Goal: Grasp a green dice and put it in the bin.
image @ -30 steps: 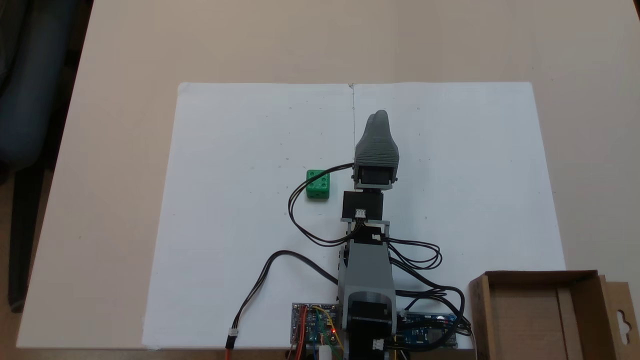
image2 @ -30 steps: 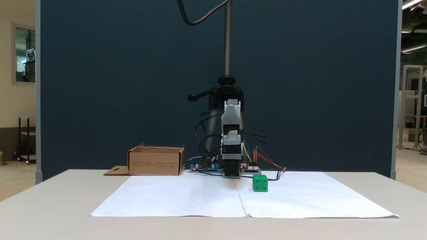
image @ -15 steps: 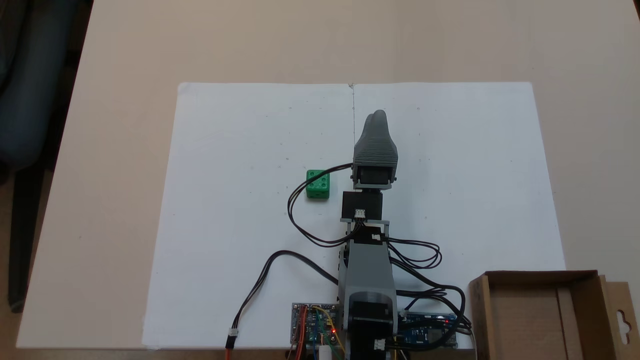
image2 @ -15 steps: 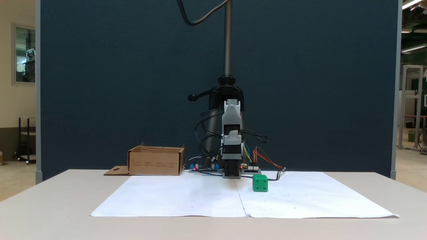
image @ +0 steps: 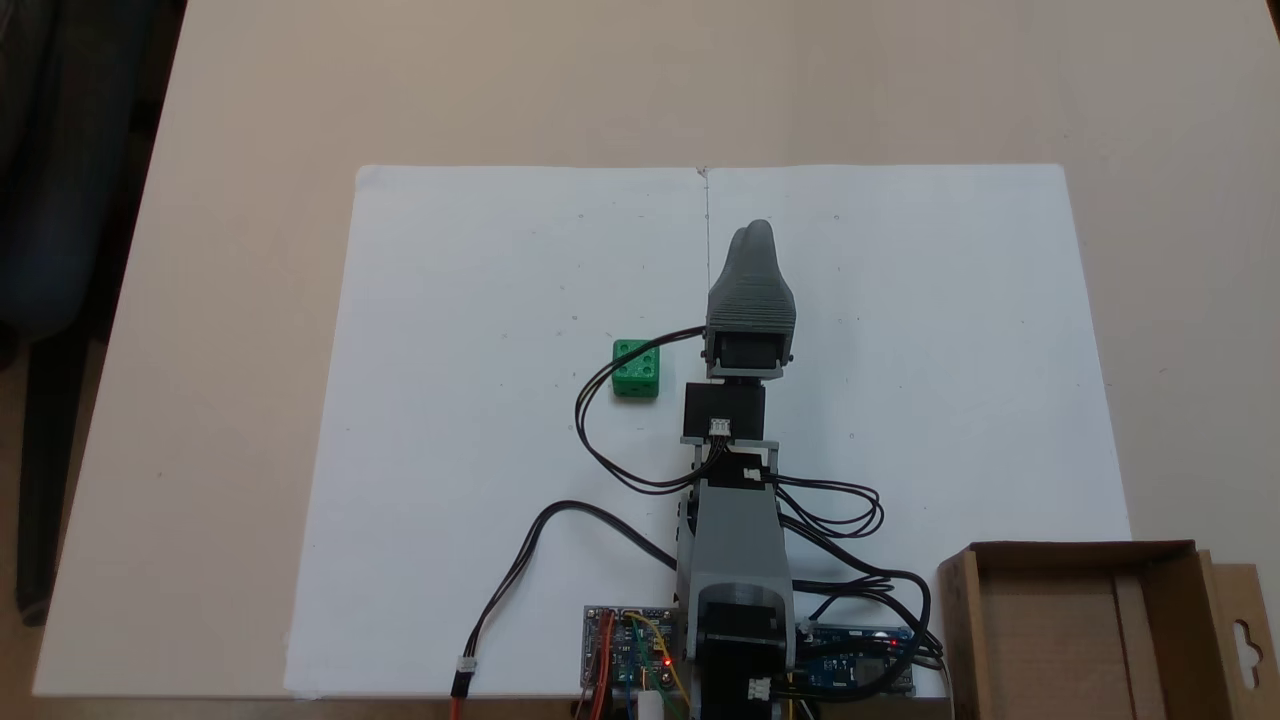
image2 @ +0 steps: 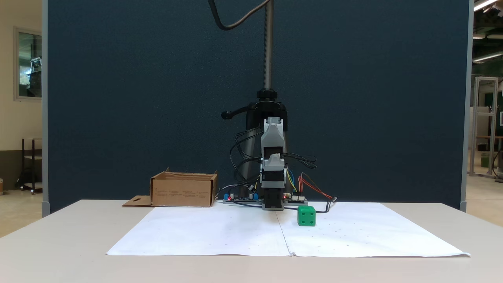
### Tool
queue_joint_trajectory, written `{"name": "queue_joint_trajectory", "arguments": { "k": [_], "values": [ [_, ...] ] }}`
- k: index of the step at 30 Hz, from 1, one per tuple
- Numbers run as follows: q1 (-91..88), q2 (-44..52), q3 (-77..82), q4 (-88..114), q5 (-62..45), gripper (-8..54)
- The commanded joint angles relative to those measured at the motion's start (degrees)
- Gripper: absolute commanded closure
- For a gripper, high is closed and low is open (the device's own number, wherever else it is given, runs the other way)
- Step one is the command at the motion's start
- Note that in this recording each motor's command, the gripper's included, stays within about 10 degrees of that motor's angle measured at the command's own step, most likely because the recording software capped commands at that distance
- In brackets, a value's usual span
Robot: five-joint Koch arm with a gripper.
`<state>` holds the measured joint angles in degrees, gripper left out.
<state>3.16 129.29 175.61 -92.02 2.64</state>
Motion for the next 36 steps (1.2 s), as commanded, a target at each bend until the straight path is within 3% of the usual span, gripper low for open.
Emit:
{"name": "queue_joint_trajectory", "arguments": {
  "k": [1, 27, 36],
  "values": [
    [0.79, 6.33, 3.78, -2.81, -1.41, 0.4],
    [0.79, 6.24, 3.78, -2.29, -1.85, 1.7],
    [2.64, 6.33, -11.87, 22.92, -7.21, 1.8]
  ]
}}
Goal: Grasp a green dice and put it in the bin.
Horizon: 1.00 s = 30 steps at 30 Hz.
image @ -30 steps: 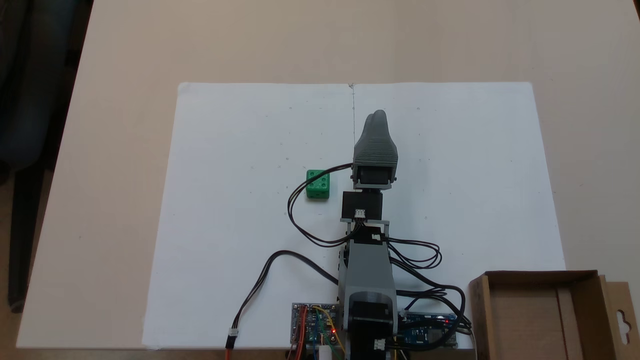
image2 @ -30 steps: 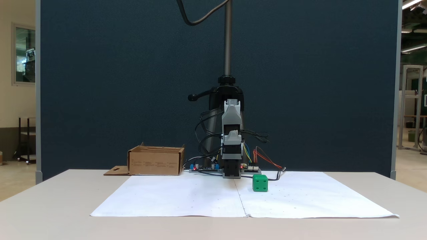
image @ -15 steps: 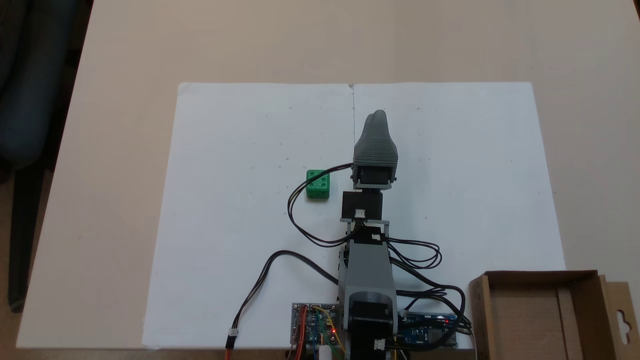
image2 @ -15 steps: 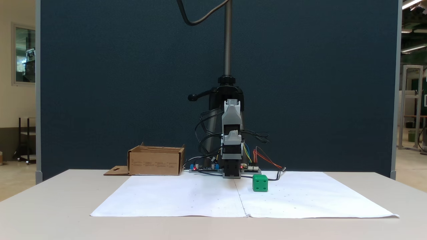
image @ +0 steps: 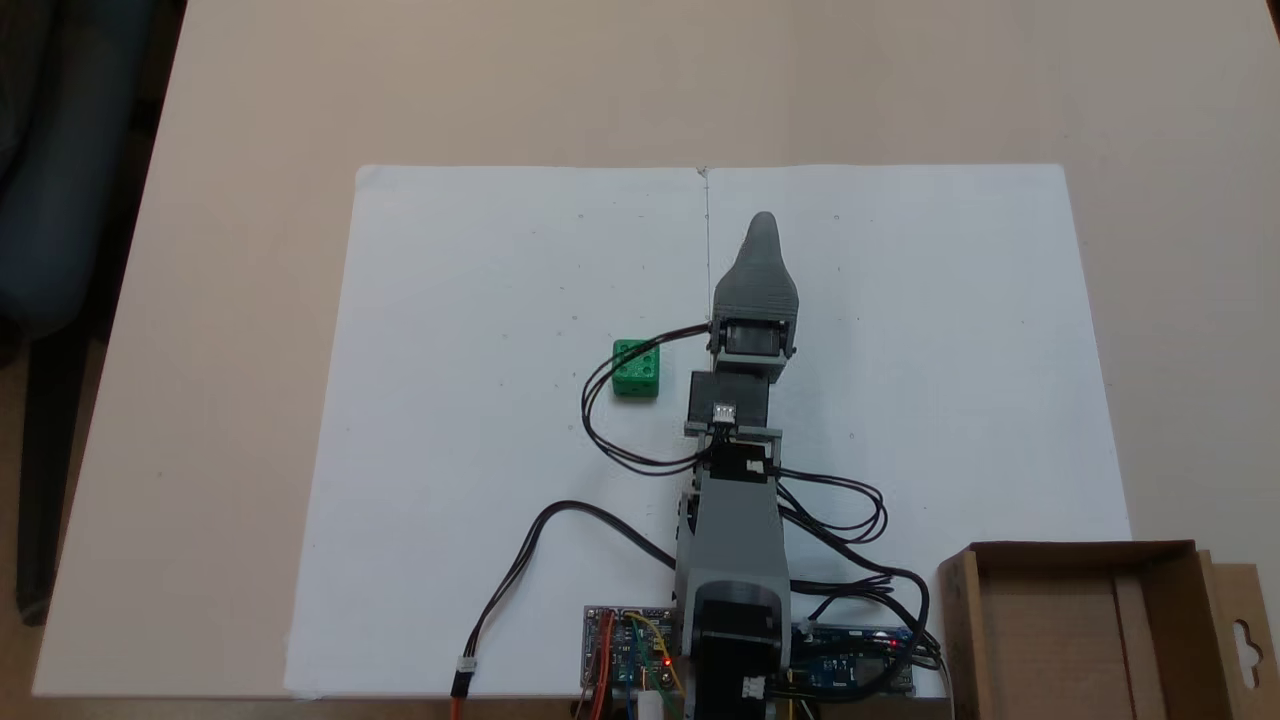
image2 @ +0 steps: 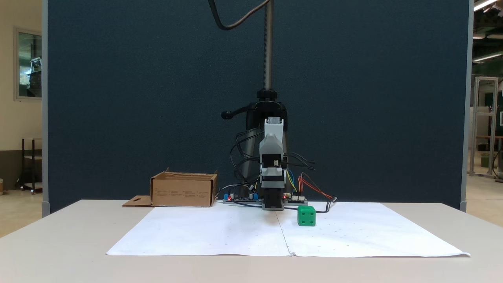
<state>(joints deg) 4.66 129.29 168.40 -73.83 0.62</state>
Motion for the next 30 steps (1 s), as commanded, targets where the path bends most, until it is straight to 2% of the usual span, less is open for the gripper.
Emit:
{"name": "queue_joint_trajectory", "arguments": {
  "k": [1, 7, 11, 24, 30],
  "values": [
    [1.32, 6.33, -7.03, 8.59, -5.27, 1.8],
    [0.18, 6.33, -19.34, 31.88, -5.19, 1.8],
    [-3.34, 6.33, -33.12, 50.25, -4.48, 1.6],
    [-7.47, 6.06, -56.60, 96.84, 10.99, 2.2],
    [-7.73, 6.06, -61.44, 115.82, 15.82, 3.4]
  ]
}}
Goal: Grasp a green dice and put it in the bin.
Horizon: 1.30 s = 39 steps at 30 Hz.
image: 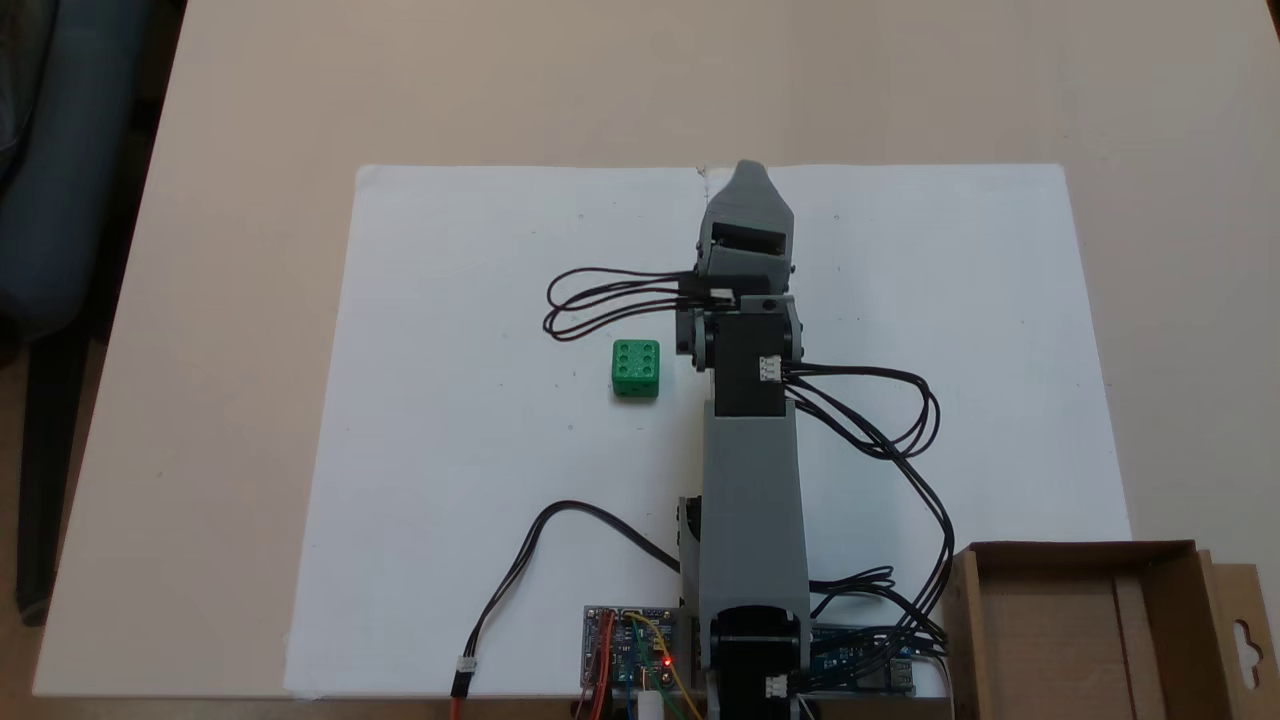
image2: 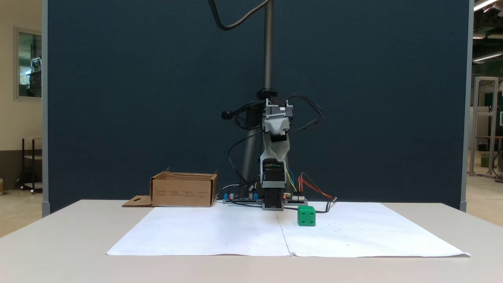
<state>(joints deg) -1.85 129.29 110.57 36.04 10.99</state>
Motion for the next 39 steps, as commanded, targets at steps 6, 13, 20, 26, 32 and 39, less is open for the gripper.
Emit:
{"name": "queue_joint_trajectory", "arguments": {
  "k": [6, 13, 20, 26, 32, 39],
  "values": [
    [-5.19, 5.71, -4.92, 24.77, 8.17, 4.0],
    [-6.15, 5.27, -8.88, 40.08, 10.72, 4.0],
    [-7.29, 3.78, -14.06, 40.34, 11.16, 4.1],
    [-13.45, 1.93, -14.06, 44.30, 13.89, 4.1],
    [-15.47, -5.45, -14.06, 43.07, 14.59, 4.1],
    [-16.88, -14.33, -14.06, 33.84, 16.88, 4.1]
  ]
}}
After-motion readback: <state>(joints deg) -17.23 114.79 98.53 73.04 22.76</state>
